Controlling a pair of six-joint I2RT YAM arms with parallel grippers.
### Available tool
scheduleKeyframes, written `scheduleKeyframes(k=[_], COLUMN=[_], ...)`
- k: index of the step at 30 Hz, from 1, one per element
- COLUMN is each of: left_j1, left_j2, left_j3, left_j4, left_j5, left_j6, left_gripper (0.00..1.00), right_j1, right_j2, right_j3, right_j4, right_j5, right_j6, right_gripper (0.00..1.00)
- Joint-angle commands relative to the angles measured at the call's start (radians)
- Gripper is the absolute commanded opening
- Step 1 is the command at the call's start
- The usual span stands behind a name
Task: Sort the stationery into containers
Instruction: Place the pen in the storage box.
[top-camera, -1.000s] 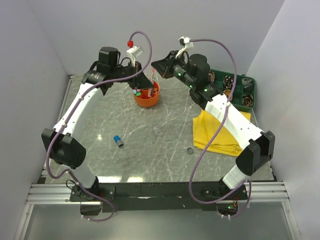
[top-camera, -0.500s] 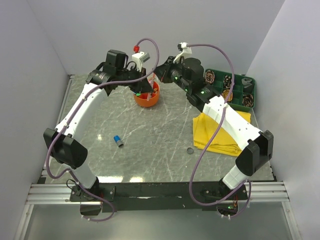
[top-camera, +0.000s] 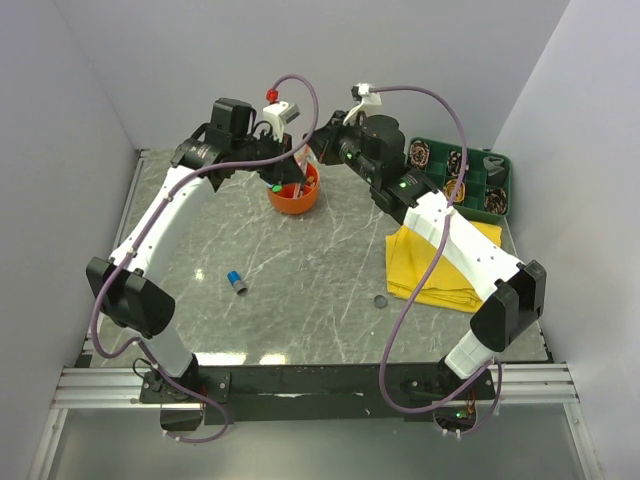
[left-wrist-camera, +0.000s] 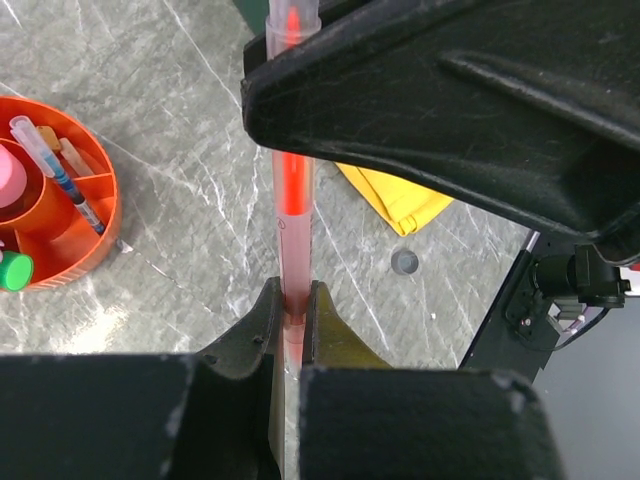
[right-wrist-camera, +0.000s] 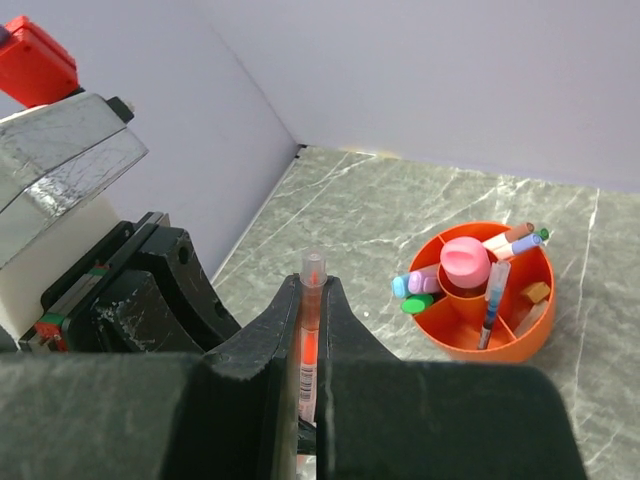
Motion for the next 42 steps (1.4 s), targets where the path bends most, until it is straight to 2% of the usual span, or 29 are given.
scheduleKeyframes(k=[1, 8, 11, 12, 16, 19, 21, 24, 27, 29, 31, 34, 37, 42], left_j1=[0.001, 0.011, 0.018, 0.019, 0.031, 0.036, 0.039, 0.044, 0.050, 0.051, 0.051, 0.054, 0.077, 0.107], left_j2=[-0.108, -0.139, -0.132, -0.131, -0.120, -0.120, -0.129, -0.169, -0.226, -0.287, -0.376, -0.450, -0.447, -0.444], left_j3=[0.051, 0.003, 0.010, 0.013, 0.025, 0.025, 0.019, -0.029, -0.117, -0.237, -0.399, -0.531, -0.541, -0.578], left_j4=[0.285, 0.276, 0.279, 0.281, 0.277, 0.267, 0.261, 0.261, 0.285, 0.323, 0.447, 0.546, 0.512, 0.491], left_j5=[0.050, -0.025, -0.064, -0.083, -0.114, -0.134, -0.156, -0.247, -0.422, -0.538, -0.612, -0.734, -0.748, -0.739], left_j6=[0.030, 0.047, 0.043, 0.042, 0.045, 0.056, 0.063, 0.076, 0.119, 0.148, 0.169, 0.169, 0.142, 0.134], left_gripper=[0.02, 0.10, 0.27, 0.35, 0.45, 0.70, 0.99, 0.99, 1.00, 0.99, 1.00, 1.00, 1.00, 0.99], right_j1=[0.026, -0.018, -0.037, -0.041, -0.072, -0.086, -0.090, -0.100, -0.101, -0.103, -0.100, -0.095, -0.087, -0.089], right_j2=[0.064, 0.079, 0.093, 0.096, 0.122, 0.145, 0.159, 0.191, 0.202, 0.197, 0.196, 0.202, 0.225, 0.289], right_j3=[-0.064, -0.044, -0.030, -0.029, -0.006, 0.017, 0.036, 0.042, 0.022, -0.036, -0.099, -0.168, -0.176, -0.124], right_j4=[-0.200, -0.168, -0.169, -0.168, -0.161, -0.155, -0.149, -0.113, -0.016, 0.068, 0.200, 0.369, 0.458, 0.509], right_j5=[-0.163, -0.226, -0.234, -0.235, -0.249, -0.255, -0.258, -0.254, -0.267, -0.266, -0.260, -0.243, -0.214, -0.201], right_j6=[-0.055, -0.024, -0.026, -0.024, -0.009, -0.007, -0.018, -0.038, -0.082, -0.130, -0.173, -0.268, -0.334, -0.337], right_gripper=[0.00, 0.00, 0.00, 0.00, 0.00, 0.00, 0.00, 0.00, 0.00, 0.00, 0.00, 0.00, 0.00, 0.00])
